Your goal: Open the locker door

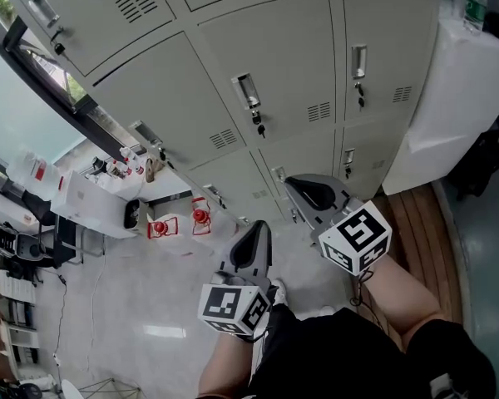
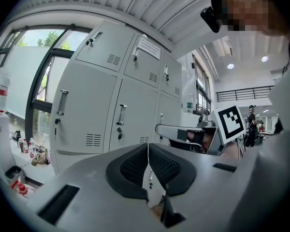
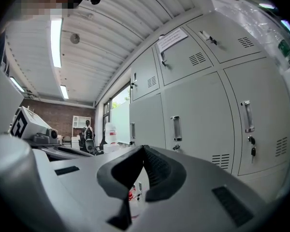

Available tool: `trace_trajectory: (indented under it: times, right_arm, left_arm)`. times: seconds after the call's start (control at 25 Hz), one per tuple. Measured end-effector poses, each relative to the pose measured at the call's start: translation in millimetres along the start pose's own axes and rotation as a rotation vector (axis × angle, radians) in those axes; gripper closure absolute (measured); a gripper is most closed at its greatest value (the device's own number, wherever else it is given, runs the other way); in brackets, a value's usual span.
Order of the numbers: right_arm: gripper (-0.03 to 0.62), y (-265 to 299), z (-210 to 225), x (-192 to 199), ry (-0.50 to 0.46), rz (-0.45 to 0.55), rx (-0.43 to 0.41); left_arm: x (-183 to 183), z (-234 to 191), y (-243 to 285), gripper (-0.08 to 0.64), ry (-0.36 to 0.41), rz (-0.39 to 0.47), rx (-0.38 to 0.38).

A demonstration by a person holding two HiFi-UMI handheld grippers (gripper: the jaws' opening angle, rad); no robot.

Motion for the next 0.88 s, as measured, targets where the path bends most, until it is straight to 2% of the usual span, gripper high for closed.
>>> trace_trajectory:
  times: [0.24,0.52,0.88]
  right_arm:
    - [0.537,48,15,-5,-0.004,0.002,0.075]
    - [0.495,111,28,-15,-0.012,-0.003,0.17]
    - [0.423,175,54,-16,-0.044,-0.021,0.35]
  left_arm:
    - [-11,-41,22,0.541,0.001,0.001,0.063]
    - [-24,-94,31,0.541,0.001,-0.006,0.124]
    - [-29,-150,36,0.541,0.0,-0.024,0.211]
Point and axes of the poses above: the fingertips, and each gripper's own axes: y forward along the fingers, z to its right, x out of its underside, the point moved 1 cm from there along -y, backward along the fingers, and after that the axes turned 6 degrees about x, right-handed, at the moved point
